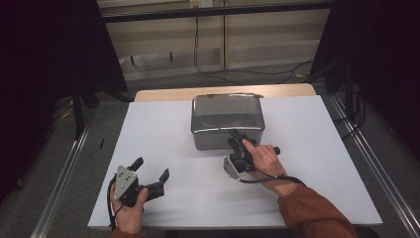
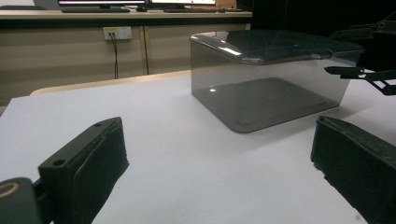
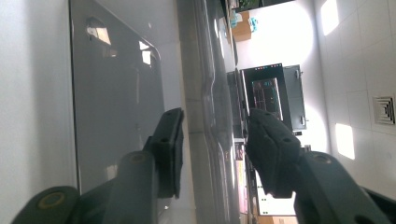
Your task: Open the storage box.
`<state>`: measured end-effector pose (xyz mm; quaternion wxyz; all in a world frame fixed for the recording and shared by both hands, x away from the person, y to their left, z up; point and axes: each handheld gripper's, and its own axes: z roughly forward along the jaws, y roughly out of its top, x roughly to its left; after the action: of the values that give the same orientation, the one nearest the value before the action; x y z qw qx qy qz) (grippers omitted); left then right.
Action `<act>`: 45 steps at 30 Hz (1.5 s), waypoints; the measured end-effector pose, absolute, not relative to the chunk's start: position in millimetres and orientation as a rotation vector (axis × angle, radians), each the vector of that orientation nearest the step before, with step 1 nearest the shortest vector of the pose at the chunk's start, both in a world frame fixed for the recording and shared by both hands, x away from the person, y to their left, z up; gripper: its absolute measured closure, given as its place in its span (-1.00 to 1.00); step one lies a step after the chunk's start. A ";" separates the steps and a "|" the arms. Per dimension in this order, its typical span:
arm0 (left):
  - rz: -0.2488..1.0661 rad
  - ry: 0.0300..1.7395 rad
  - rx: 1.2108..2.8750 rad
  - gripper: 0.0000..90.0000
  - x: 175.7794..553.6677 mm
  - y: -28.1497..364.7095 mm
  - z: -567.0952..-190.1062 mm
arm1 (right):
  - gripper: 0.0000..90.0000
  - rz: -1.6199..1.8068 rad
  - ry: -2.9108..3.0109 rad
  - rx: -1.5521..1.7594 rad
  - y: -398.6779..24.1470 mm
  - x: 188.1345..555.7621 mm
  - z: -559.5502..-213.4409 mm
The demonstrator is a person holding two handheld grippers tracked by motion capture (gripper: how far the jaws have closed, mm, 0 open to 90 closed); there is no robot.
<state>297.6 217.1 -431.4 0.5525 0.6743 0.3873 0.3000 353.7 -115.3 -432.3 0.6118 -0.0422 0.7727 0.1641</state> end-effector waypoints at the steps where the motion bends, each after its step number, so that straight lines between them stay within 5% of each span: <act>1: 0.713 0.913 1.596 -0.92 297.8 216.9 -431.5 | 0.29 0.374 1.784 -0.090 -115.4 353.9 -432.9; 21: 0.662 0.915 1.605 -0.89 302.0 217.2 -430.2 | 0.73 0.348 1.777 -0.091 -114.2 356.1 -434.9; 45: 0.621 0.881 1.622 -0.91 307.7 213.7 -426.8 | 0.76 0.358 1.773 -0.094 -115.2 355.8 -432.0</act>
<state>307.7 213.7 -426.8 0.5622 0.6887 0.3743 0.2636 355.8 -115.2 -432.0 0.6172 -0.0408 0.7702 0.1554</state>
